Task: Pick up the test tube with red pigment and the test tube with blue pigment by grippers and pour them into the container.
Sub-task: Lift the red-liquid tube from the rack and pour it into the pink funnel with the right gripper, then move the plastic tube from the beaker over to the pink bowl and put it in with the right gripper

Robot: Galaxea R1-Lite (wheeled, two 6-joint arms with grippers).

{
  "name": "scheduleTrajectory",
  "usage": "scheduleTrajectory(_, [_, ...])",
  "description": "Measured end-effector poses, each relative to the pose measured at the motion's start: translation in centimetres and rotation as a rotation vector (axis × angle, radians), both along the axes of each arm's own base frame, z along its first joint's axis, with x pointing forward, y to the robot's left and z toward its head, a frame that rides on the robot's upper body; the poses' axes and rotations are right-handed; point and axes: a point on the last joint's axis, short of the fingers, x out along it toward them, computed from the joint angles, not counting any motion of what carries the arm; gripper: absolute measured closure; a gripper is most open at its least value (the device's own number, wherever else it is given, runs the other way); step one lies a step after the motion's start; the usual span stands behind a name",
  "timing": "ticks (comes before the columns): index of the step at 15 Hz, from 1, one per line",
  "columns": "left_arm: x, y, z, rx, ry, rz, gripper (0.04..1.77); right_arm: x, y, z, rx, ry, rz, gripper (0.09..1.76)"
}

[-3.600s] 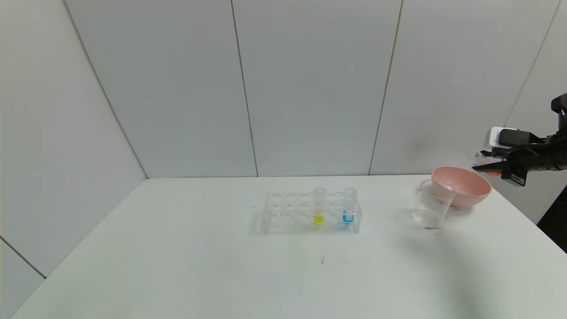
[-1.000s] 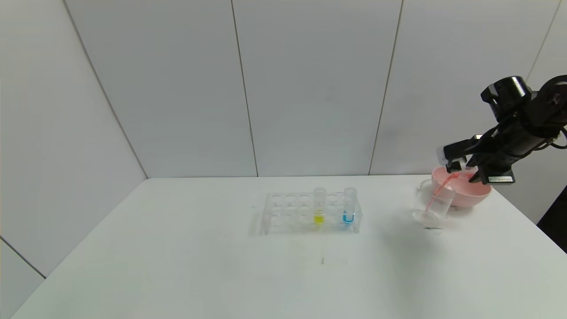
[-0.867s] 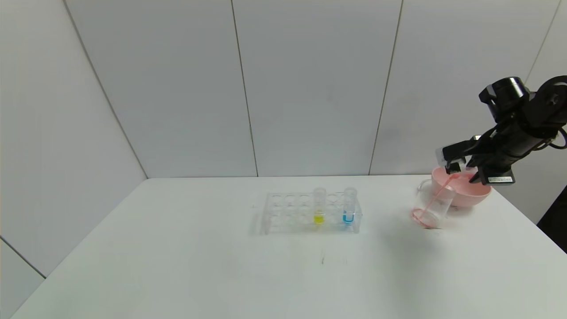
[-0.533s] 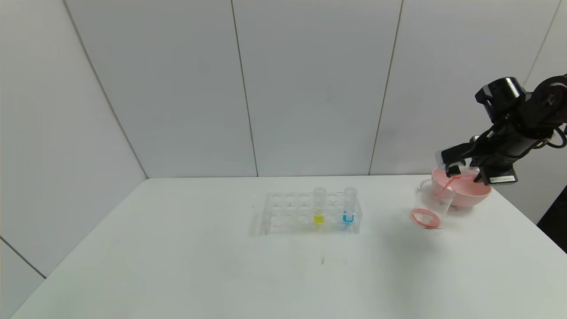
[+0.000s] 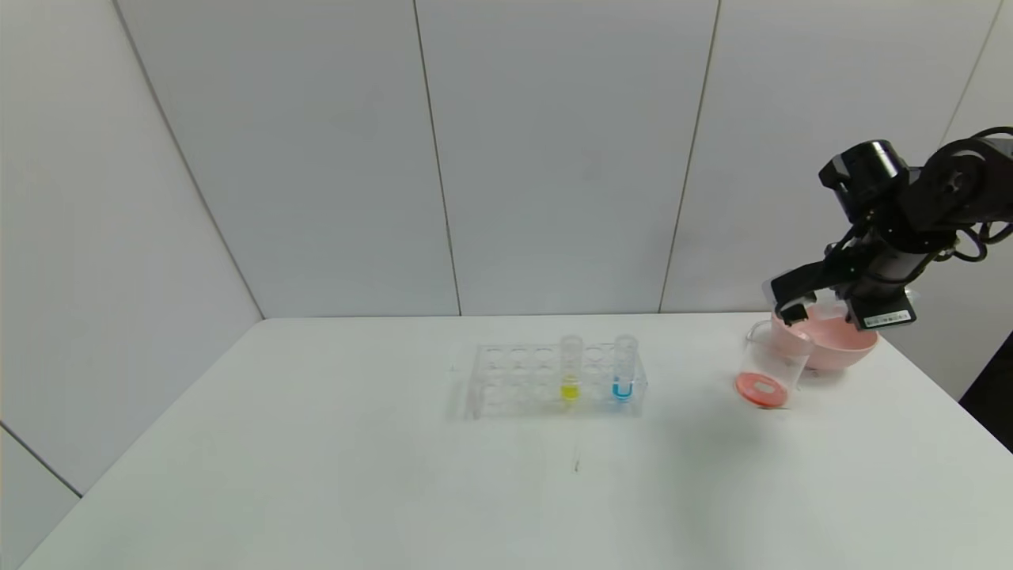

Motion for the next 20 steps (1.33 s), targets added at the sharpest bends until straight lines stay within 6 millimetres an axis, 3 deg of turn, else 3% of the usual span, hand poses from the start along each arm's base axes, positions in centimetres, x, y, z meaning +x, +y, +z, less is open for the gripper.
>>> scheduleTrajectory(10, [0.0,0.0,0.0,0.000,0.000,0.000,0.05,0.5,1.1,-0.7,-0.010,0.003,0.017,1.35])
scheduleTrajectory(13, [0.0,0.0,0.0,0.000,0.000,0.000,0.05,0.4,1.2,0.5,0.187,-0.074,0.103,1.35])
scheduleTrajectory(20, [0.0,0.0,0.0,0.000,0.000,0.000,0.05,-2.2,1.1,5.1,0.800,-0.232,-0.047,1.35])
